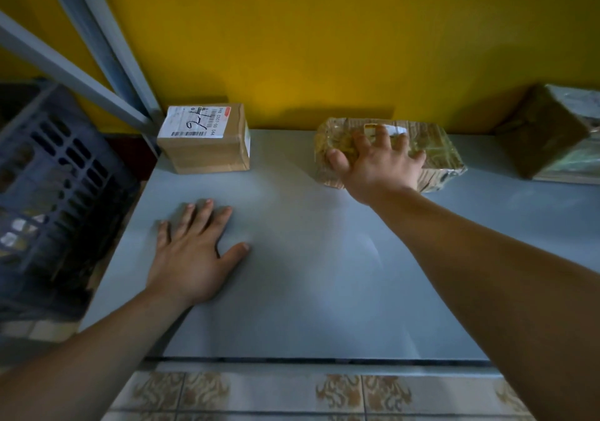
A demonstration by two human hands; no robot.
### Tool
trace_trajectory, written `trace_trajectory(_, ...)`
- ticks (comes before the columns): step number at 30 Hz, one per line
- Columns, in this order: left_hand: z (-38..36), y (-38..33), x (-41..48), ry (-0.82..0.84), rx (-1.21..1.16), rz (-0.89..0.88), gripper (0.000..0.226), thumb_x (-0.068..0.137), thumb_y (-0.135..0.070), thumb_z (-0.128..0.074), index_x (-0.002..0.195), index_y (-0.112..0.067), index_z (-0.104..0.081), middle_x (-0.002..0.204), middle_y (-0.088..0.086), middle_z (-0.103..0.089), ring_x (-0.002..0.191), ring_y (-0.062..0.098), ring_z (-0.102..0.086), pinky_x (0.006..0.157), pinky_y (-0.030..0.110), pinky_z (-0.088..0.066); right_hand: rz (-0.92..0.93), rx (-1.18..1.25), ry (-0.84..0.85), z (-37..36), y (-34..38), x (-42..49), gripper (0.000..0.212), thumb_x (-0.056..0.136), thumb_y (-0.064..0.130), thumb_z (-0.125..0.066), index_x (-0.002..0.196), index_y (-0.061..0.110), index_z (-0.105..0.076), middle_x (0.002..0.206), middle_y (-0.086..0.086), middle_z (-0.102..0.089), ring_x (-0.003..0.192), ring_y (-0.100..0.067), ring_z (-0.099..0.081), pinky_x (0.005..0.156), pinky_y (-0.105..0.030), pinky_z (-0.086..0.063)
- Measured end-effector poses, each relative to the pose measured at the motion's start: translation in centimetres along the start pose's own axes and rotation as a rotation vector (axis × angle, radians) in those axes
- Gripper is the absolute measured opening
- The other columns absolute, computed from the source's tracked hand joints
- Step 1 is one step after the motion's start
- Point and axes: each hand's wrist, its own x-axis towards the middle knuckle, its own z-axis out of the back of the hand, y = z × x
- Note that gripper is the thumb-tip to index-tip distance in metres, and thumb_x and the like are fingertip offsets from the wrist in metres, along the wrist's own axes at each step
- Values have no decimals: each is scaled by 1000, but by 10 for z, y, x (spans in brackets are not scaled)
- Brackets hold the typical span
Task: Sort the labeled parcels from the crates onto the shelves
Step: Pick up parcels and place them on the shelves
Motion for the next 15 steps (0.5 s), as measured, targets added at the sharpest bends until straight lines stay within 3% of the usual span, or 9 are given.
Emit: trace_trajectory(15, -2, 1, 1, -18, -6, -14, 94, 70, -83, -2, 153, -39, -9, 163, -7, 2, 149, 16, 9, 118, 52, 3, -10, 22, 1, -1, 0, 12, 79, 88, 79, -11, 153, 37, -25, 165, -6, -11, 148, -42, -10, 113, -66, -14)
